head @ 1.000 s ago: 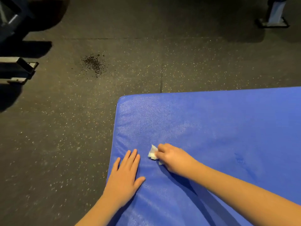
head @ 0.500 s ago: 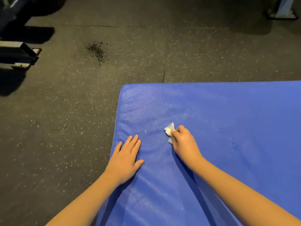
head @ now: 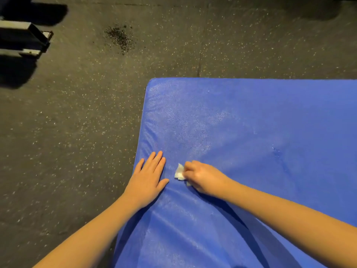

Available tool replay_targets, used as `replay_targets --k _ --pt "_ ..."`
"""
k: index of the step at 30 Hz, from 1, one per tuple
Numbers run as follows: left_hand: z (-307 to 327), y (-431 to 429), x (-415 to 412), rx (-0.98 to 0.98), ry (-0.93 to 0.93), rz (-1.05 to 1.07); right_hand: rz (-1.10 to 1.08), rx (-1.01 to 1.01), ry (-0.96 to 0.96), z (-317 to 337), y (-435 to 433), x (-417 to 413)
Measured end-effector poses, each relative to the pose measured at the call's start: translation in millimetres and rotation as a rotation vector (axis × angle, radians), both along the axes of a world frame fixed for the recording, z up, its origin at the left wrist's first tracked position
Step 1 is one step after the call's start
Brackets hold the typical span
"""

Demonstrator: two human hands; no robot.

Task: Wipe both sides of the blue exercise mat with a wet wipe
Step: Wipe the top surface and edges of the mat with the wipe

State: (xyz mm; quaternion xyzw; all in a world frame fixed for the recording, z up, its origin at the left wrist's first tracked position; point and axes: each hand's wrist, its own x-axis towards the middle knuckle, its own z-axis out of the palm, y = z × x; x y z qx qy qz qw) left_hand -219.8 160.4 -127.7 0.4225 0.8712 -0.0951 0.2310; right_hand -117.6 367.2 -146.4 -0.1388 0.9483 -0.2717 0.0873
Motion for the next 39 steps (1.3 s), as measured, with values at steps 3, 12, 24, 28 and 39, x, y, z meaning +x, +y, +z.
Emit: replay_targets --k 3,12,24,28,39 --pt "-0.1 0.7 -0.6 0.017 0.001 -0.011 -0.290 0.040 0.030 -3.7 20.8 -19.0" --pt "7.1 4.2 2.6 0.000 -0.051 0.028 -0.146 -0.009 0.021 3.0 2.2 13.5" --pt "20.3 -19.4 40.8 -0.014 -0.071 0.078 -0.274 0.007 -0.005 5.3 8.9 38.3" --pt "25.5 -21.6 54.8 -0.028 -0.089 0.101 -0.488 0.016 -0.007 14.6 -6.9 46.4" --pt "33.5 -35.7 94.9 0.033 -0.110 0.222 -0.519 -0.046 -0.007 20.7 -24.1 77.1"
